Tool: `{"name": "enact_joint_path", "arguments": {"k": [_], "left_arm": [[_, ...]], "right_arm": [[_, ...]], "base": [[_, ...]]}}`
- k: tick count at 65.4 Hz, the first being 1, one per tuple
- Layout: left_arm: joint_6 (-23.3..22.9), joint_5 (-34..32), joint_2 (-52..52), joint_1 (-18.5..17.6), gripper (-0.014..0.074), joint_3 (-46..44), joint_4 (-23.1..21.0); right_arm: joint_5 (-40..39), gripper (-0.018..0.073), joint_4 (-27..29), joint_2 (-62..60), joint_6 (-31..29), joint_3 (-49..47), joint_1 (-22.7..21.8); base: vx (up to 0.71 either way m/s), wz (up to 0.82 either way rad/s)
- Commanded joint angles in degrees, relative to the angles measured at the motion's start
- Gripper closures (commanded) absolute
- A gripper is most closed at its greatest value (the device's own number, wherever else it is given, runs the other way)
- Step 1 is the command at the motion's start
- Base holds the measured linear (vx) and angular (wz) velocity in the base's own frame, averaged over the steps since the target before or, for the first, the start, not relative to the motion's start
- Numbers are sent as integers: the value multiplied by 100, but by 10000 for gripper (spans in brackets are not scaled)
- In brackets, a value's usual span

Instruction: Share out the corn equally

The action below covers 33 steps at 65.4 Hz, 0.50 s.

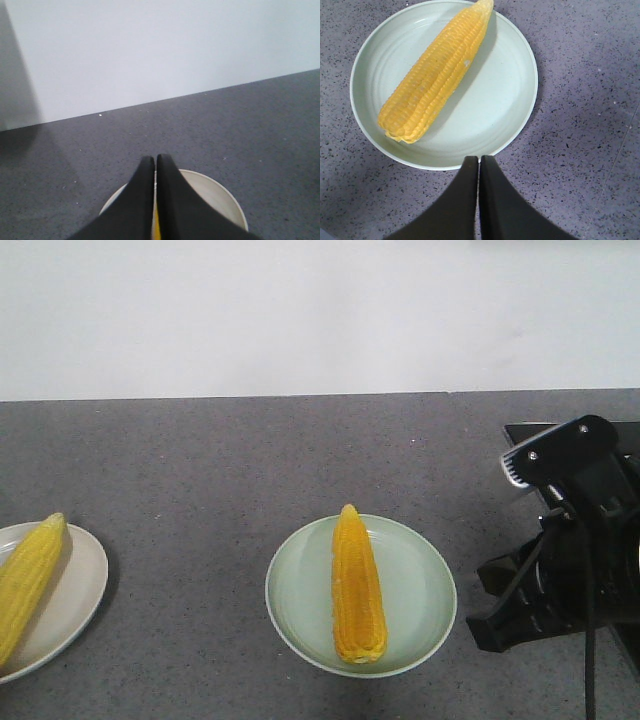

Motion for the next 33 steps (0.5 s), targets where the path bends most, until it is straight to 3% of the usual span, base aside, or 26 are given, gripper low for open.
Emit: {"name": "enact_joint_path", "arguments": {"k": [1,16,29,33], "left_arm": [[-56,-1171,-351,215,603,521,10],[-62,-2195,-1157,629,603,1879,-54],[-66,-3200,-1456,772,603,2887,-756],[-57,-2923,-1458,760,603,2830,-779]], "right_arm": [[-246,570,-12,-108,-14,-145,4],[-246,570,-12,-108,-14,-145,4],[-238,570,-12,-108,-14,-145,4],[-224,570,-12,-108,-14,-145,4]], "base": [[0,0],[0,0],[0,0],[0,0]]}}
